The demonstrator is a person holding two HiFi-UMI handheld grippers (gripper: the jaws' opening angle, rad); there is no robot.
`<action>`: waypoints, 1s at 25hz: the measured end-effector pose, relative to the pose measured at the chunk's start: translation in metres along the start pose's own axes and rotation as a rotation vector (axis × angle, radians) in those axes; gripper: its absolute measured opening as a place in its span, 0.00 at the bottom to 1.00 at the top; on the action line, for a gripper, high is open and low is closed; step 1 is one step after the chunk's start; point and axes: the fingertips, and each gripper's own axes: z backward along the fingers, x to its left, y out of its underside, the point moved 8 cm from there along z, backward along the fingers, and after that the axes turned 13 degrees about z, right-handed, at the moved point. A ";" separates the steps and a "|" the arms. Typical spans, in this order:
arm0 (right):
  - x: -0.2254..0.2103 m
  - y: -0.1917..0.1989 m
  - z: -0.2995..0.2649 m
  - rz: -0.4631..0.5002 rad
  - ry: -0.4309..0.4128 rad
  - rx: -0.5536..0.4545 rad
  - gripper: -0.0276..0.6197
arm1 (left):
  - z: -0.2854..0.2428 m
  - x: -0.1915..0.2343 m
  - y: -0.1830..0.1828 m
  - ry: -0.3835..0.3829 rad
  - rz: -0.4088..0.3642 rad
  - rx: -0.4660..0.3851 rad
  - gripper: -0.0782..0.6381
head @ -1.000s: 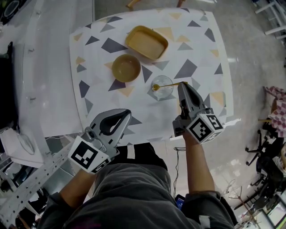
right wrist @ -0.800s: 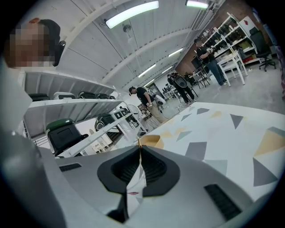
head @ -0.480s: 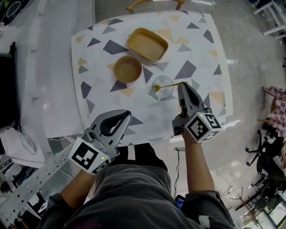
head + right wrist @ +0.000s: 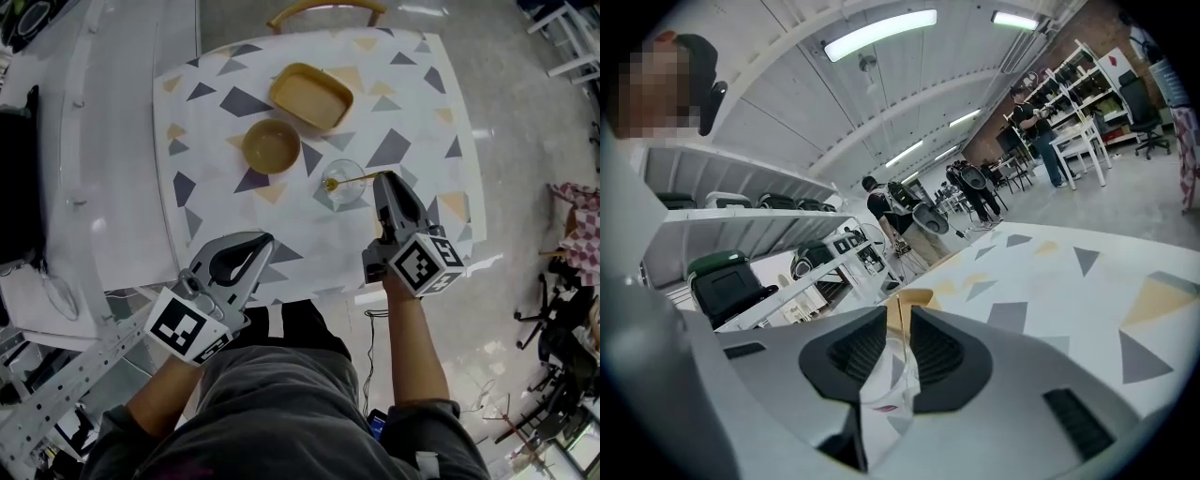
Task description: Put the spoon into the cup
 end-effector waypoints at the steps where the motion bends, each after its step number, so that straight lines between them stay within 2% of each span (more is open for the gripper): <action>1: 0.001 -0.001 0.002 -0.001 0.004 -0.003 0.16 | 0.001 0.000 -0.001 0.001 -0.002 -0.001 0.13; 6: 0.004 -0.005 0.016 -0.007 0.032 -0.025 0.20 | 0.011 -0.004 -0.003 0.013 -0.013 -0.009 0.13; 14: 0.019 -0.007 0.046 -0.013 0.072 -0.054 0.20 | 0.031 -0.006 -0.011 0.045 -0.041 -0.021 0.13; 25: 0.079 -0.011 0.082 0.007 0.074 -0.086 0.17 | 0.076 -0.008 -0.027 0.099 -0.074 -0.049 0.13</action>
